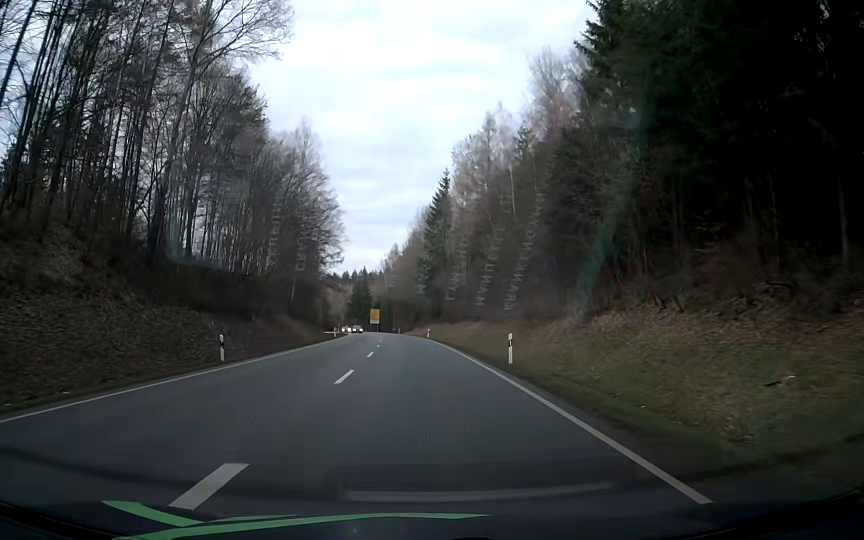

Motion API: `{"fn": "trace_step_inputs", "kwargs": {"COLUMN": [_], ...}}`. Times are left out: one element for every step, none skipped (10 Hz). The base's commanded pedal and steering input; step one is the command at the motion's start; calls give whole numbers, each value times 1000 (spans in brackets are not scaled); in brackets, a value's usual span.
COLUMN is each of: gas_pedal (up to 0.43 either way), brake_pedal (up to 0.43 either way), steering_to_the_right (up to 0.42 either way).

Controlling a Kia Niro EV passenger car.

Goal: Follow the waypoints while adhering to traffic rules and regulations

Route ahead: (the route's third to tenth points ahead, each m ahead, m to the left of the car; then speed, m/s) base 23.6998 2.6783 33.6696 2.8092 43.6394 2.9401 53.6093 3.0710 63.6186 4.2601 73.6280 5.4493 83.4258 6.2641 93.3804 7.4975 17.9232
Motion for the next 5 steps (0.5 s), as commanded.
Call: {"fn": "trace_step_inputs", "kwargs": {"gas_pedal": [118,118,118,118,118], "brake_pedal": [0,0,0,0,0], "steering_to_the_right": [-5,-5,-6,-6,-6]}}
